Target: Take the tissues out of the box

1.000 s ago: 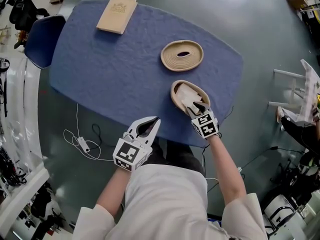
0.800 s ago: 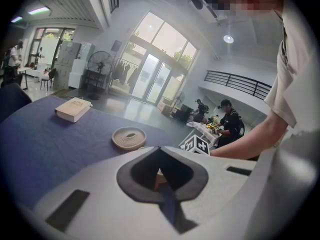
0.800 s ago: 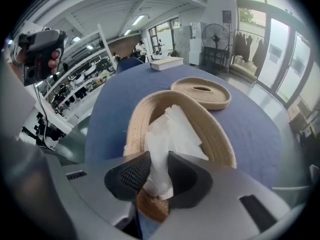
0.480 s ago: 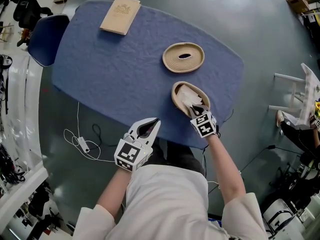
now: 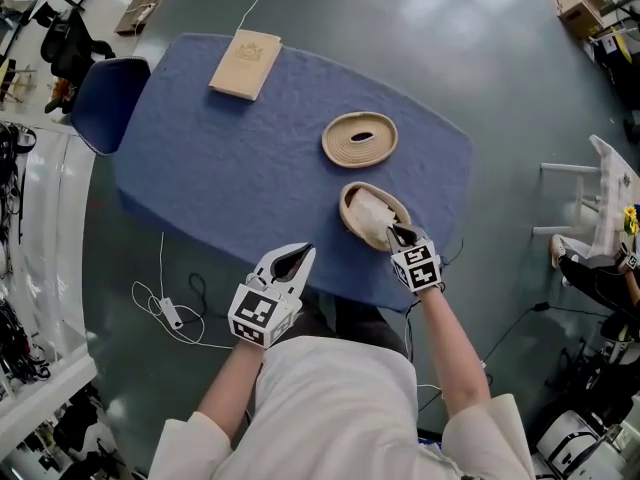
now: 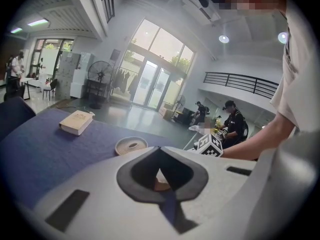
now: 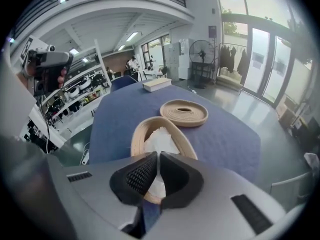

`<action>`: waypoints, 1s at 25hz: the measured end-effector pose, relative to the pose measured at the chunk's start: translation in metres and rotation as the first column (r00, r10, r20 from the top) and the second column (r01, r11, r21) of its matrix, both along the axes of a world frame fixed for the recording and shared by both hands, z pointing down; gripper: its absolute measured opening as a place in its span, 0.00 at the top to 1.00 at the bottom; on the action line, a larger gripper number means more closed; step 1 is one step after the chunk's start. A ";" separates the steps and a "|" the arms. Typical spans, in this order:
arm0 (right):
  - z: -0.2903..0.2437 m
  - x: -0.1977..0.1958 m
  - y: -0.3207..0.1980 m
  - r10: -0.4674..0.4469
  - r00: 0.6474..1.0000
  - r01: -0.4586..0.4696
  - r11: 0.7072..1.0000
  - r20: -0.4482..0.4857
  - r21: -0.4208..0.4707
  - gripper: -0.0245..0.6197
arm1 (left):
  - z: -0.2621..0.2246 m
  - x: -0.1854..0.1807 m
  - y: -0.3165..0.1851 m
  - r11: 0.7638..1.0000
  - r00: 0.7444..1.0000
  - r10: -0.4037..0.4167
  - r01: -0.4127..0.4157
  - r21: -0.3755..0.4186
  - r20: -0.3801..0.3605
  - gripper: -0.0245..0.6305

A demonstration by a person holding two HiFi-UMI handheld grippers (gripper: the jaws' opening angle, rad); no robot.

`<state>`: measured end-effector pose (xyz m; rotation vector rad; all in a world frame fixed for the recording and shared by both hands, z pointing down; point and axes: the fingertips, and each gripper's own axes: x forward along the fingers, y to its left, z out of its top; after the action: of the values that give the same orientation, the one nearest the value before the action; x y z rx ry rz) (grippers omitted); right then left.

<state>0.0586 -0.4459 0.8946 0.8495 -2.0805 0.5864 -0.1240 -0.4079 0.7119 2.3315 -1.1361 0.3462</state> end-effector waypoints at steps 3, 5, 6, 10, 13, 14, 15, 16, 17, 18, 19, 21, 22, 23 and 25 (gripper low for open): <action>-0.024 0.007 0.000 0.033 0.999 -0.034 0.999 0.033 0.028 0.90 | -0.013 0.001 0.003 1.000 1.000 -0.001 0.001 0.020 0.005 0.95; -0.041 0.011 0.001 0.057 0.996 -0.060 0.997 0.064 0.043 0.90 | -0.022 0.003 0.007 0.999 1.000 0.000 0.000 0.036 0.009 0.95; -0.050 0.014 0.002 0.072 0.994 -0.076 0.996 0.081 0.051 0.90 | -0.027 0.004 0.009 0.999 1.000 0.000 -0.001 0.044 0.011 0.95; -0.101 0.026 0.013 0.127 0.981 -0.142 0.985 0.148 0.095 0.90 | -0.057 0.008 0.019 0.997 1.000 0.003 -0.004 0.081 0.016 0.95; -0.146 0.034 0.017 0.157 0.967 -0.187 0.972 0.200 0.141 0.90 | -0.082 0.009 0.022 0.994 1.000 0.005 -0.007 0.112 0.017 0.95; -0.161 0.037 0.017 0.162 0.963 -0.198 0.967 0.214 0.160 0.90 | -0.089 0.011 0.021 0.992 1.000 0.007 -0.009 0.122 0.017 0.95; -0.176 0.040 0.016 0.164 0.960 -0.207 0.962 0.228 0.180 0.90 | -0.097 0.012 0.020 0.991 1.000 0.009 -0.011 0.131 0.017 0.95; -0.193 0.044 0.015 0.166 0.956 -0.216 0.956 0.241 0.199 0.90 | -0.106 0.014 0.019 0.990 1.000 0.010 -0.012 0.138 0.017 0.95; -0.210 0.047 0.015 0.169 0.952 -0.226 0.949 0.255 0.217 0.90 | -0.115 0.016 0.018 0.989 1.000 0.011 -0.013 0.144 0.015 0.95; -0.226 0.051 0.015 0.171 0.948 -0.236 0.943 0.269 0.234 0.90 | -0.124 0.019 0.018 0.989 1.000 0.013 -0.014 0.150 0.013 0.95; -0.243 0.055 0.016 0.173 0.944 -0.246 0.937 0.282 0.249 0.90 | -0.133 0.021 0.019 0.988 1.000 0.016 -0.017 0.156 0.009 0.95; -0.273 0.062 0.018 0.178 0.934 -0.267 0.923 0.310 0.275 0.90 | -0.148 0.026 0.022 0.985 1.000 0.026 -0.026 0.169 0.000 0.95; -0.287 0.065 0.019 0.180 0.928 -0.279 0.916 0.325 0.289 0.90 | -0.155 0.029 0.022 0.984 0.999 0.032 -0.030 0.177 -0.004 0.95; -0.301 0.069 0.019 0.182 0.923 -0.291 0.908 0.340 0.303 0.90 | -0.161 0.031 0.022 0.982 0.999 0.036 -0.034 0.186 -0.008 0.95; -0.331 0.080 0.019 0.182 0.913 -0.312 0.889 0.365 0.337 0.90 | -0.174 0.037 0.020 0.979 0.999 0.040 -0.037 0.202 -0.014 0.95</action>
<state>0.1383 -0.4269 0.5637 1.3444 -2.4553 0.4755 -0.0866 -0.3875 0.5377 2.5300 -1.1669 0.2326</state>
